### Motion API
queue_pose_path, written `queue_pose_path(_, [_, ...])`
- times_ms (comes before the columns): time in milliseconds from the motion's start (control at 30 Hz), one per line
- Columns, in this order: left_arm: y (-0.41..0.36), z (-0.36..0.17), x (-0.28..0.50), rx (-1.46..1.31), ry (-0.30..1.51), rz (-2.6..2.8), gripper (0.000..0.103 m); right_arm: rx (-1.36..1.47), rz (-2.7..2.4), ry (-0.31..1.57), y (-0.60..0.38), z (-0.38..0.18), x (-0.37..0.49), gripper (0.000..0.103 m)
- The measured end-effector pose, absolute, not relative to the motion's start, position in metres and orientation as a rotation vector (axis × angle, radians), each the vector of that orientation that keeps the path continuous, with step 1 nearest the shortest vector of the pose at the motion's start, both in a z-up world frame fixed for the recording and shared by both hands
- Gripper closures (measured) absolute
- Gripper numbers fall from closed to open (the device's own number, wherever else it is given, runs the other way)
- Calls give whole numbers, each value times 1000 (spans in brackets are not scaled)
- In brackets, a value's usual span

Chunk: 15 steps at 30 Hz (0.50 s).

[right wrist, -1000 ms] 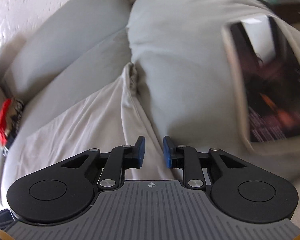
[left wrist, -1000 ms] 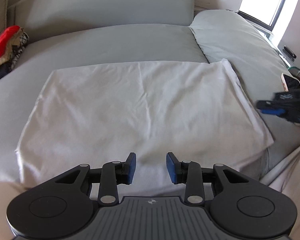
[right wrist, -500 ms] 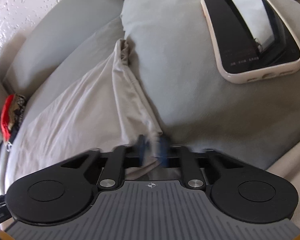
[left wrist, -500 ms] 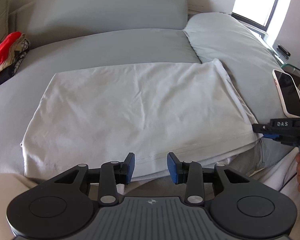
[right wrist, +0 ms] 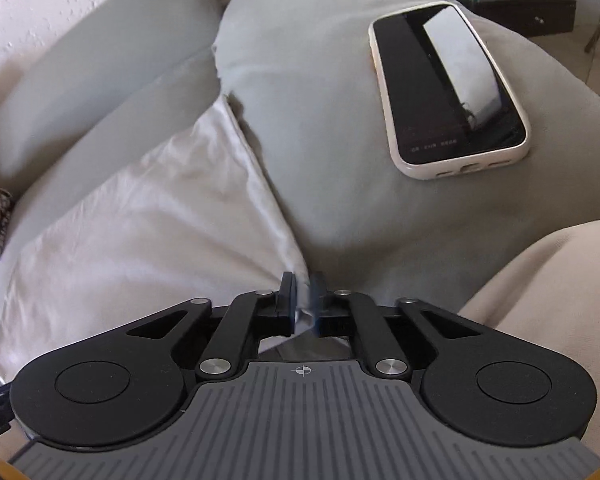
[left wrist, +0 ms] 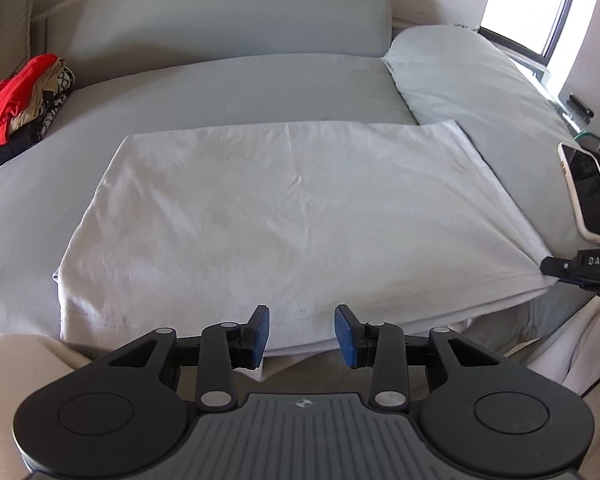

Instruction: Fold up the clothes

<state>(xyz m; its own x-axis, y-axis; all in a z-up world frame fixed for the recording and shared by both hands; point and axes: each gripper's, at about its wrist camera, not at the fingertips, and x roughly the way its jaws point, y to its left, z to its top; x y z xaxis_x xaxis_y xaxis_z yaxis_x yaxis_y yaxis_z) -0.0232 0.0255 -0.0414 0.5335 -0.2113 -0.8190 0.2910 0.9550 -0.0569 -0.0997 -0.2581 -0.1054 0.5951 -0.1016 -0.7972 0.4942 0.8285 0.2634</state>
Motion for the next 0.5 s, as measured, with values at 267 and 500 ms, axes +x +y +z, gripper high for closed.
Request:
queue_pose_path(267, [46, -32, -8, 65, 890, -237, 68, 326, -212, 768, -218, -101, -69, 83])
queue_pose_path(500, [57, -58, 30, 211, 809, 3, 68, 174, -77, 715, -187, -116, -35, 85])
